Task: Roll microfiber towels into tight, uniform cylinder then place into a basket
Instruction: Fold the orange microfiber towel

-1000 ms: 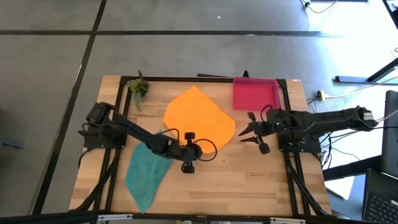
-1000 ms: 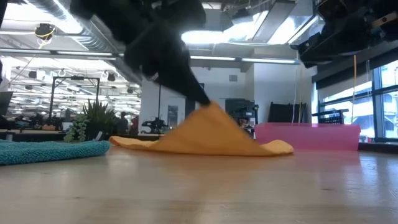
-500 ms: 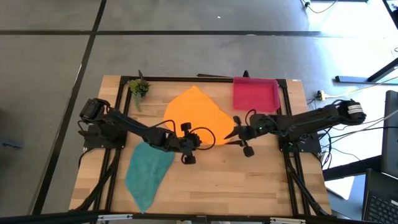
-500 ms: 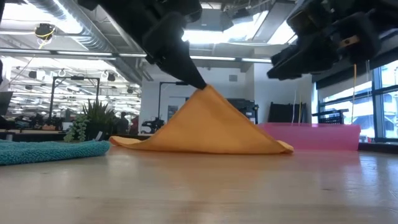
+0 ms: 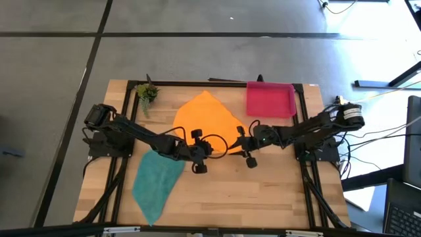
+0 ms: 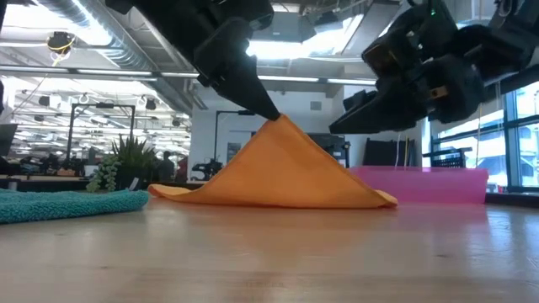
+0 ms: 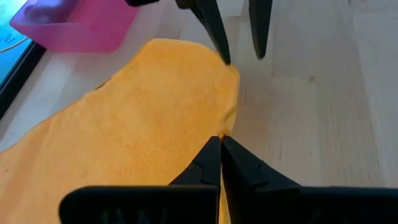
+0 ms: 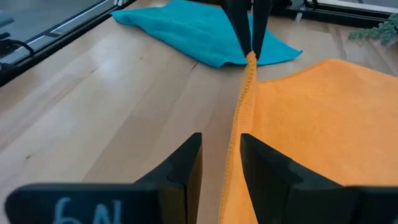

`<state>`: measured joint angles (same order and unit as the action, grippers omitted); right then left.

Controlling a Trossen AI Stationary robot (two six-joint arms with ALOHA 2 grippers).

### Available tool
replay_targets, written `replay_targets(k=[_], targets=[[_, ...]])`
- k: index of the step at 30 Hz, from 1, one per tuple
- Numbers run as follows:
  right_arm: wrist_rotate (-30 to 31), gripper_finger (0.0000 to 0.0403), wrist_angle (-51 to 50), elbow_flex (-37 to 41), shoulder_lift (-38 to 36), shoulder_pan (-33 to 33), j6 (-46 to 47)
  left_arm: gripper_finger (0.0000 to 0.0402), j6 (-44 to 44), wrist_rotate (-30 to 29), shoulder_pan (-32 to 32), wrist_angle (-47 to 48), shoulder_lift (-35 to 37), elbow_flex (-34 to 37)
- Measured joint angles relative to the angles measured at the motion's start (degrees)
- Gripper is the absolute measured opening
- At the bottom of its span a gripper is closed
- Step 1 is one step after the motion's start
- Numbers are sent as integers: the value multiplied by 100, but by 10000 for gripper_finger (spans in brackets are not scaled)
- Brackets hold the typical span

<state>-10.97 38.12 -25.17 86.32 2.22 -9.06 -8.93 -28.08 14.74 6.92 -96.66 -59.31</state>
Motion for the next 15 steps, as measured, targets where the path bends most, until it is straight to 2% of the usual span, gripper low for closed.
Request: replay_targets(k=[5,15], targets=[[222,110,92,-182,351,39,119,0,0,0,0,-4,0,0],[239,110,-93,-910,1164,140,112,0,0,0,5,-4,0,0]])
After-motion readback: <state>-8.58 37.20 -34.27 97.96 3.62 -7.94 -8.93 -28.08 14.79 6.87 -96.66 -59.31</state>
